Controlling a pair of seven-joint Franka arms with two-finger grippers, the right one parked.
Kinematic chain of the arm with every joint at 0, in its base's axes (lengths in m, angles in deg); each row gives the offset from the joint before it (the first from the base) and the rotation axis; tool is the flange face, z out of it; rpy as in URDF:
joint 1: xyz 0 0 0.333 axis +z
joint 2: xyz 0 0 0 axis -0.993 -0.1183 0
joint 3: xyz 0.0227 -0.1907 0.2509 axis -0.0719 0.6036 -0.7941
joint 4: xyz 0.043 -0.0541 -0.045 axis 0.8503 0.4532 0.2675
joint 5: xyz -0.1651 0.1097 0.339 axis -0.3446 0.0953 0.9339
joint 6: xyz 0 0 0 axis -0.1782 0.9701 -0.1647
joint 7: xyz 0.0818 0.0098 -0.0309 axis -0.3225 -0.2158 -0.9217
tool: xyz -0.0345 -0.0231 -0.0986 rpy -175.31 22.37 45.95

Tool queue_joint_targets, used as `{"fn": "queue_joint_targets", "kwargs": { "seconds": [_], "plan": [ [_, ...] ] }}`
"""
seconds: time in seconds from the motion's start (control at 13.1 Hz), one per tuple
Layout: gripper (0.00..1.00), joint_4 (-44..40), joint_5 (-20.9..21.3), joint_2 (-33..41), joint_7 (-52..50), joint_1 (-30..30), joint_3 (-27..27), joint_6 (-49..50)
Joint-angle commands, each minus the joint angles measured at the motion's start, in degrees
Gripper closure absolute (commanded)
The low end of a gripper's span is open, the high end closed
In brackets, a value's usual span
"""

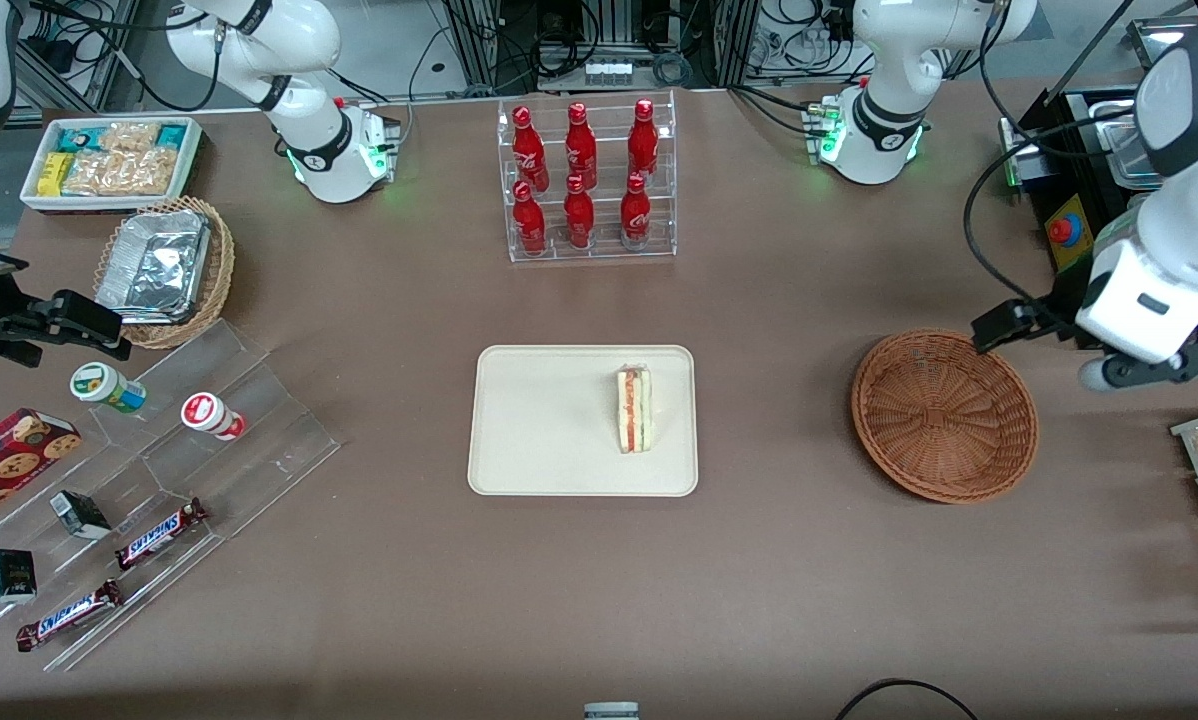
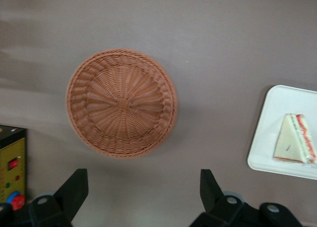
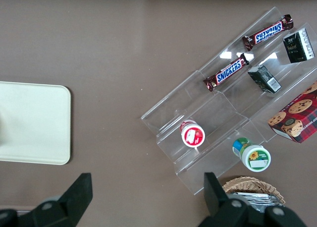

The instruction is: Place sandwich from basket to tray

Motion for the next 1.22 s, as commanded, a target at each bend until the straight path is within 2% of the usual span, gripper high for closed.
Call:
{"fn": "queue_joint_targets", "kwargs": {
  "seconds": [0.0, 0.38, 0.69, 0.91, 1.14],
  "plan": [
    [0.00, 6.9, 2.9, 6.5, 0.7, 0.3, 1.3, -2.3],
    [0.00, 4.5, 2.0, 6.6, 6.2, 0.1, 2.2, -0.5],
    [0.00, 4.8, 1.9, 7.0, 6.3, 0.1, 2.2, -0.1],
    [0.00, 4.8, -0.9, 6.8, 6.5, 0.3, 2.0, 0.9],
    [0.00, 5.1, -0.4, 7.1, 6.6, 0.3, 1.9, 1.8]
  ]
}}
